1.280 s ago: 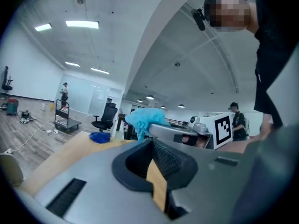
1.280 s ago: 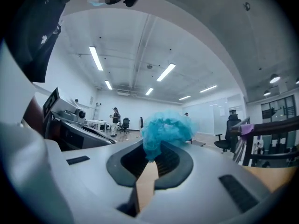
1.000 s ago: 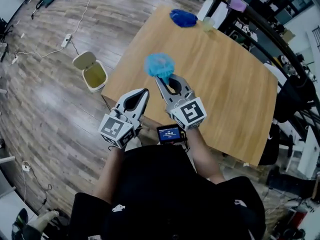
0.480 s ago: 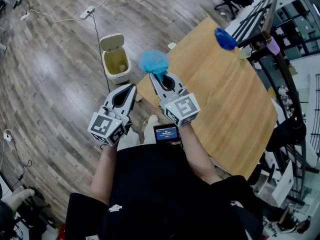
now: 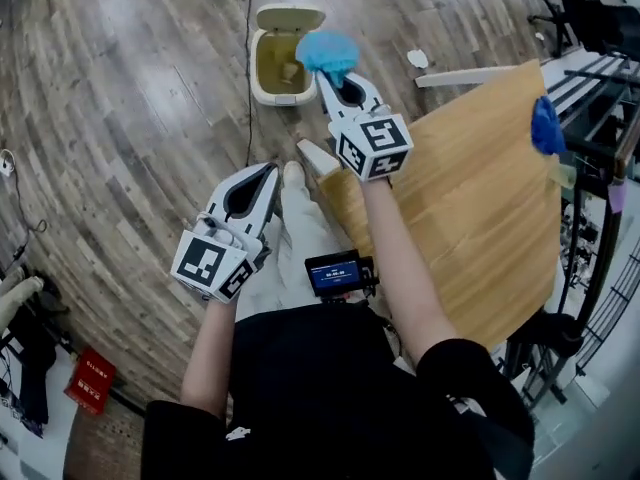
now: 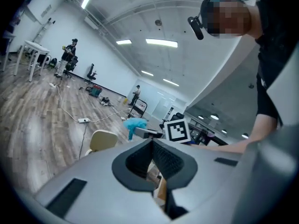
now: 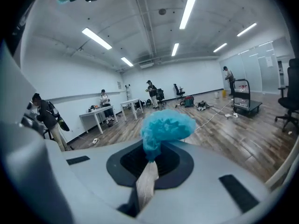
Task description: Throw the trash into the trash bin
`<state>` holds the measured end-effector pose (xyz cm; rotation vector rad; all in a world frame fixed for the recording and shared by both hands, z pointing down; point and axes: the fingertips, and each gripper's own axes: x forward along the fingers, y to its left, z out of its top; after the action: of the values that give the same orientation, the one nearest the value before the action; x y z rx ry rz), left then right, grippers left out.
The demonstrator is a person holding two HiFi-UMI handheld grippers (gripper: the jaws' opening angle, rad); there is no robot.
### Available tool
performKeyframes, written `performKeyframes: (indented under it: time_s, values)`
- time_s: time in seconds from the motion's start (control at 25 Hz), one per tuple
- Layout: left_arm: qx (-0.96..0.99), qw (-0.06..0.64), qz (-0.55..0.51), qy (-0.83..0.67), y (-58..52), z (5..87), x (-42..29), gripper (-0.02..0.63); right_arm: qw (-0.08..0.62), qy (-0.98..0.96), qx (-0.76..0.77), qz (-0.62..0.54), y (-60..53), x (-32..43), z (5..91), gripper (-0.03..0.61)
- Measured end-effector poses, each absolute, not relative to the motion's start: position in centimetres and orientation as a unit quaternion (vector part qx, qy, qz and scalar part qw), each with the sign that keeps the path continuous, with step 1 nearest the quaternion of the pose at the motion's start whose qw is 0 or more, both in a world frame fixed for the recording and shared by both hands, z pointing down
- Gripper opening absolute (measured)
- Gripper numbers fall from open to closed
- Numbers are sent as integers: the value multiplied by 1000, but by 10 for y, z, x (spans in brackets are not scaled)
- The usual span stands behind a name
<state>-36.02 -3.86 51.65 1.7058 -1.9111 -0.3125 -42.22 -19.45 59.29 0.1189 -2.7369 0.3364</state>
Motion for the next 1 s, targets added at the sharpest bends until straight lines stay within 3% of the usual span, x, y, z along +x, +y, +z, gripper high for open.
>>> performKeyframes:
  time_s: [0.2,0.44,0.52,0.56,0.6,0.68,1.0]
  values:
    - [598,295,-113,-737,-40,587,-400,-2,248,-959,15,136,-216,-500,723,5]
    - [563,336,-141,-742,-34,653,-407,-2,357,-920,5,164,-213,-510,850,5]
    - [564,340,-144,-739,-37,662,-410,-2,368,-913,8,176,-211,-513,867,6]
    - [563,342,-145,-738,-38,664,-412,-2,367,-912,11,182,-209,-514,871,37]
    - [562,345,-146,-738,-38,665,-414,-2,362,-913,14,188,-208,-516,873,112]
    - [558,349,-147,-738,-41,668,-420,-2,356,-913,21,197,-208,-520,876,171]
    - [563,338,-151,-739,-47,664,-422,-2,356,-920,17,165,-211,-517,864,173]
